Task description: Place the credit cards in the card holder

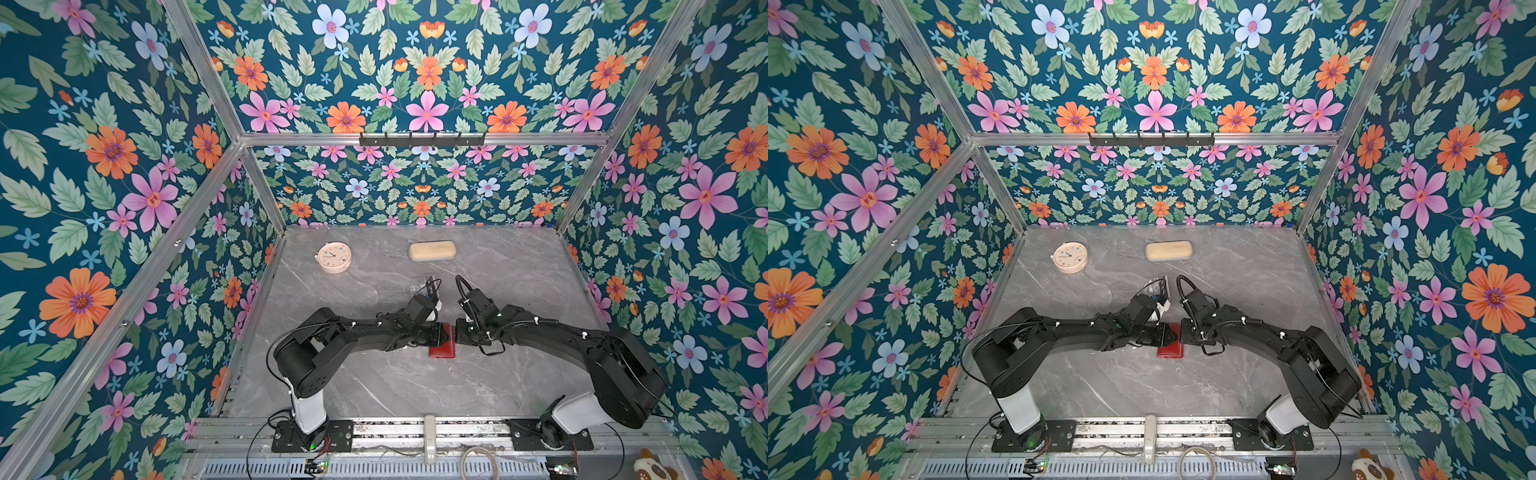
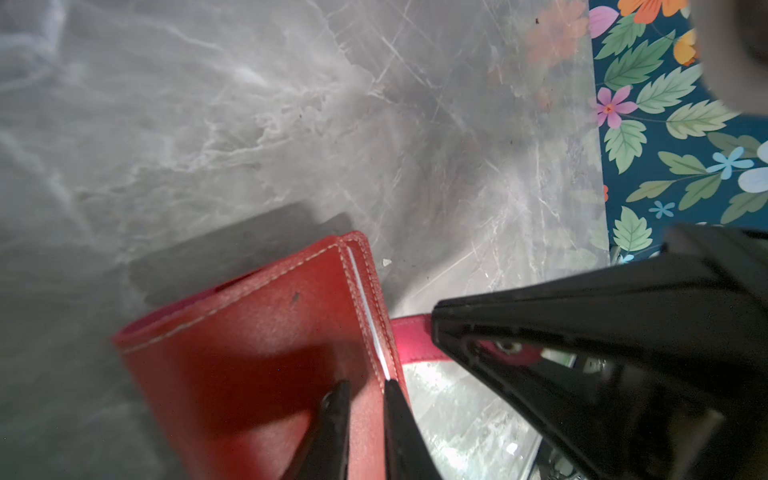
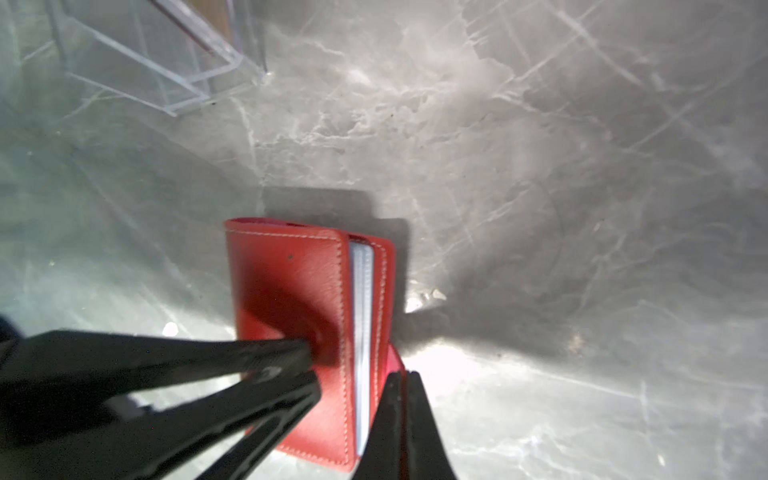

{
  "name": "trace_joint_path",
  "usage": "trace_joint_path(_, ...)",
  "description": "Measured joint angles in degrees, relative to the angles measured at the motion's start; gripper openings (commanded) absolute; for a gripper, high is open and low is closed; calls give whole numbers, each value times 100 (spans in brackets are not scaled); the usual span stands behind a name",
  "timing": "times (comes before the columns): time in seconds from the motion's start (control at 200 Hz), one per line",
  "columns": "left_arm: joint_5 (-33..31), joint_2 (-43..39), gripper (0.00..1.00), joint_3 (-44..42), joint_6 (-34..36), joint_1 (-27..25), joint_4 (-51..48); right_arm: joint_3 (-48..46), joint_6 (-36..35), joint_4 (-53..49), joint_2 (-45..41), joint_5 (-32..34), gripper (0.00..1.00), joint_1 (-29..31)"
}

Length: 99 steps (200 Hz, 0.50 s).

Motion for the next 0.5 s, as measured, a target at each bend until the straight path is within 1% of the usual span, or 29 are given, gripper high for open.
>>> trace_joint_path(0.16, -33, 28, 14, -13, -2, -2, 44, -46, 31, 278, 79, -334, 2, -4)
trace_joint_path(0.31, -28, 28, 14, -42, -24, -2, 52, -125, 109, 575, 219, -597, 2, -4)
trace_joint_path(0.495, -26, -164, 26, -46, -20, -2, 22, -125, 216, 686, 361, -675, 2, 0)
